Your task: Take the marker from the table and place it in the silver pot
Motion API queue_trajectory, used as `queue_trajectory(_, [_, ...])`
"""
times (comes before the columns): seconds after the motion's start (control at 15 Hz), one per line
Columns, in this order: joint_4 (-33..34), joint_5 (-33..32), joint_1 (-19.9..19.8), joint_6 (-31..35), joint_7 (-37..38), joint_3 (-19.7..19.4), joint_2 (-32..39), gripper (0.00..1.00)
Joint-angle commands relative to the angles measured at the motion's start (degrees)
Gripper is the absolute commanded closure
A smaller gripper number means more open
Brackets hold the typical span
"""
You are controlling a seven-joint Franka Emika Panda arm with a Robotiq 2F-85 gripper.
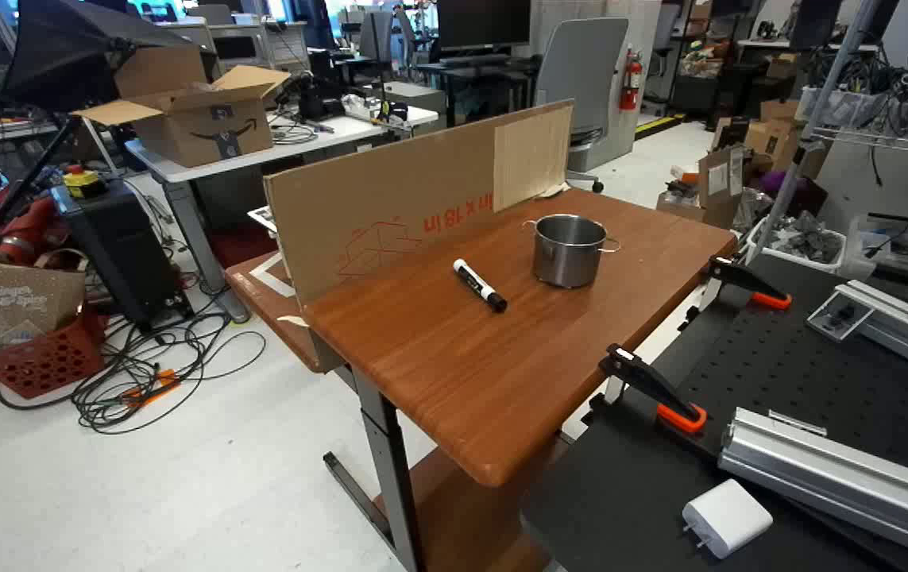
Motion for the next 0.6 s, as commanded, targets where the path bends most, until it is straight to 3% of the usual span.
queue_trajectory(0.0, [0.1,0.4,-0.8,-0.2,-0.4,0.7,0.0,0.0])
queue_trajectory(0.13, [0.2,0.4,-0.8,-0.2,-0.4,0.7,0.0,0.0])
queue_trajectory(0.53, [0.8,1.3,-1.2,8.1,3.9,2.4,4.7,0.0])
